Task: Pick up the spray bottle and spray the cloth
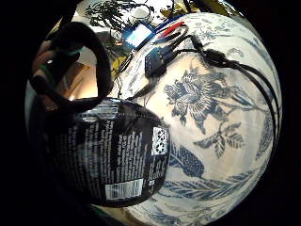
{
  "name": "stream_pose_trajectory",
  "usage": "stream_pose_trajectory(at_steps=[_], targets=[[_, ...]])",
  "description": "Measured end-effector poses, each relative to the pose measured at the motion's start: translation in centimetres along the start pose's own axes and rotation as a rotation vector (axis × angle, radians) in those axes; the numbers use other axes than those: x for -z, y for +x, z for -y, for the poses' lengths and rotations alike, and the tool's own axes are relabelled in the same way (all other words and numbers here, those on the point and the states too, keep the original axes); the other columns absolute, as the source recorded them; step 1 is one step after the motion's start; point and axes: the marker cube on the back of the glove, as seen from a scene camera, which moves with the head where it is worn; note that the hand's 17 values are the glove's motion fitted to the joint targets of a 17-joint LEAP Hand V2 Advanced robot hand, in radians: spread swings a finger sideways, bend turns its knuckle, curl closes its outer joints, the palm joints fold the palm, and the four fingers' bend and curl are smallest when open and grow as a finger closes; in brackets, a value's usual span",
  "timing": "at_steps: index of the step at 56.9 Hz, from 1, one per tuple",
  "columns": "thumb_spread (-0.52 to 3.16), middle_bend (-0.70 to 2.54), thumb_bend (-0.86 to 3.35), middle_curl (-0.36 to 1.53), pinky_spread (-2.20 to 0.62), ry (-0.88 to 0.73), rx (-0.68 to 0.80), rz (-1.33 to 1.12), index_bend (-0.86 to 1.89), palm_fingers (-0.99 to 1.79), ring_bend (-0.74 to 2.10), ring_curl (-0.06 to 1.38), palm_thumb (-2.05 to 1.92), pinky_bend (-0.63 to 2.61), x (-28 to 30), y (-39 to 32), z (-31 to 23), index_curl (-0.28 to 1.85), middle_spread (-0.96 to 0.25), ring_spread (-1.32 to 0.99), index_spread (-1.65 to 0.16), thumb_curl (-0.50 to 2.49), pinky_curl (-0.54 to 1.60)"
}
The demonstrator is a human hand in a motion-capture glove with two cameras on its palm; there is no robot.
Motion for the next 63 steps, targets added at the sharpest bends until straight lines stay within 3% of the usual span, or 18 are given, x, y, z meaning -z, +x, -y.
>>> stream_pose_trajectory(at_steps=[21,26,34,48,54,63], targets=[[0.89,0.27,-0.02,0.41,0.05,-0.041,-0.037,0.088,0.19,1.03,0.48,0.36,0.68,0.15,-1.0,-1.2,4.3,0.31,-0.03,-0.09,-0.21,0.37,0.3],[0.9,0.34,0.01,0.44,-0.06,-0.074,-0.036,0.16,0.14,1.31,0.53,0.39,0.79,0.27,-0.7,-2.3,5.0,0.32,-0.09,-0.13,-0.23,0.39,0.35],[0.78,0.47,0.04,0.5,-0.18,-0.148,0.033,0.193,0.19,1.39,0.63,0.44,0.96,0.35,0.4,-4.4,4.5,0.36,-0.14,-0.17,-0.23,0.47,0.39],[0.54,0.59,-0.02,0.56,-0.26,-0.462,0.203,0.164,0.28,1.39,0.71,0.49,0.99,0.47,3.2,-14.3,3.6,0.46,-0.18,-0.19,-0.25,0.59,0.44],[0.5,0.62,-0.03,0.58,-0.26,-0.643,0.173,0.138,0.3,1.37,0.73,0.5,0.99,0.48,3.1,-18.3,2.5,0.5,-0.19,-0.2,-0.25,0.62,0.45],[0.47,0.64,-0.03,0.59,-0.27,-0.856,0.013,0.022,0.31,1.36,0.75,0.51,0.98,0.5,1.4,-22.5,1.2,0.53,-0.19,-0.2,-0.25,0.66,0.45]])
